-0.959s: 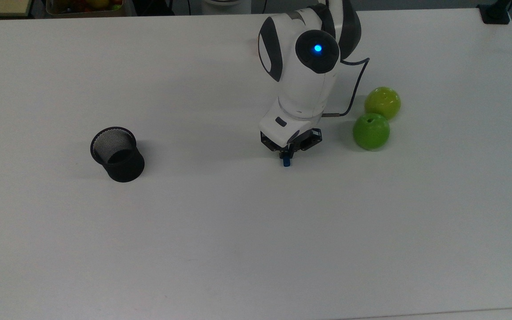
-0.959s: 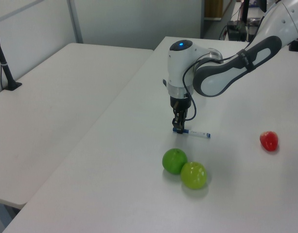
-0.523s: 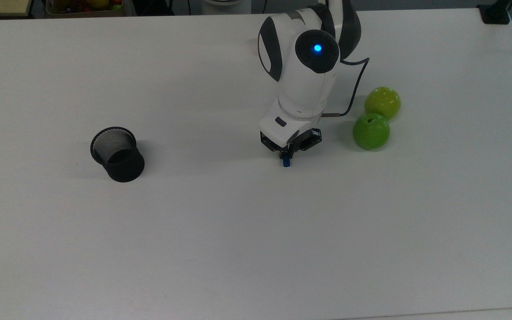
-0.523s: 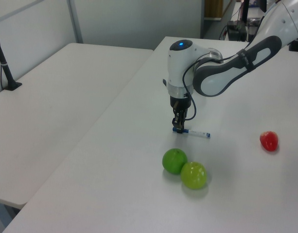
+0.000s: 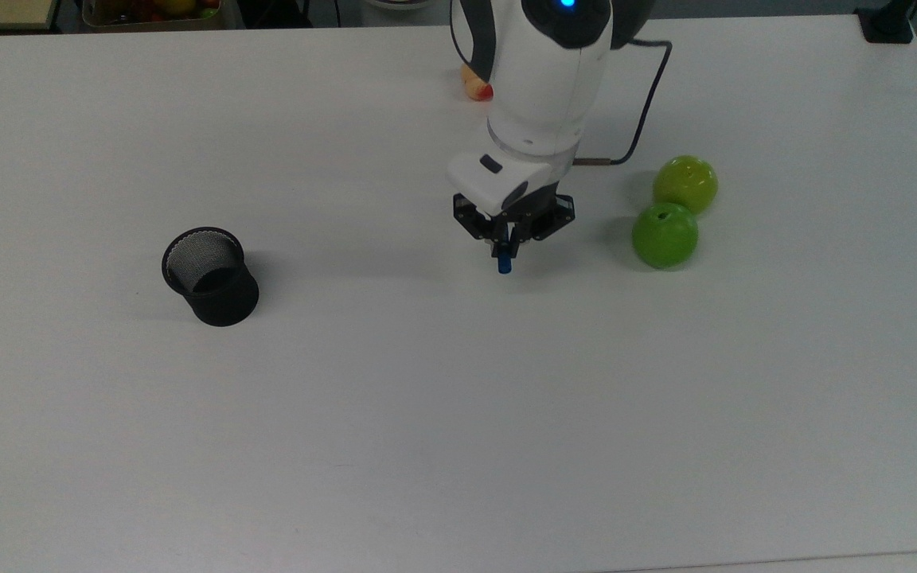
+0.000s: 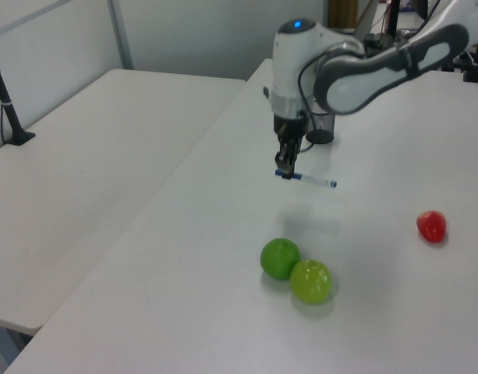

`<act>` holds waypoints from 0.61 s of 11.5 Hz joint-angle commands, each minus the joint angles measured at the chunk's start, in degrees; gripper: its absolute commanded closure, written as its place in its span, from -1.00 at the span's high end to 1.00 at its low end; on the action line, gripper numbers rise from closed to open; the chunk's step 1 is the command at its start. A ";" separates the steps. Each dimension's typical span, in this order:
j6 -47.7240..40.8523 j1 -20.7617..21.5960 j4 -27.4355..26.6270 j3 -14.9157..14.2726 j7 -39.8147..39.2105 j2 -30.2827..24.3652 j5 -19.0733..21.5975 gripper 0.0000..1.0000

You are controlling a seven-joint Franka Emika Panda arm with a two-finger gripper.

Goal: Place marker
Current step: 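Lift the marker and carry it over the black mesh pen cup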

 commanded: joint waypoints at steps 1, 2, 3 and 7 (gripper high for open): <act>-6.02 -2.71 -1.44 -0.41 -1.24 -7.25 -0.41 -0.83; -7.42 -3.94 -1.35 -0.41 -3.17 -8.22 -0.33 -0.83; -7.96 -5.26 -0.65 -0.58 -4.84 -8.75 -0.33 -0.83; -9.64 -13.07 3.22 -1.20 -12.05 -8.67 -0.15 -0.83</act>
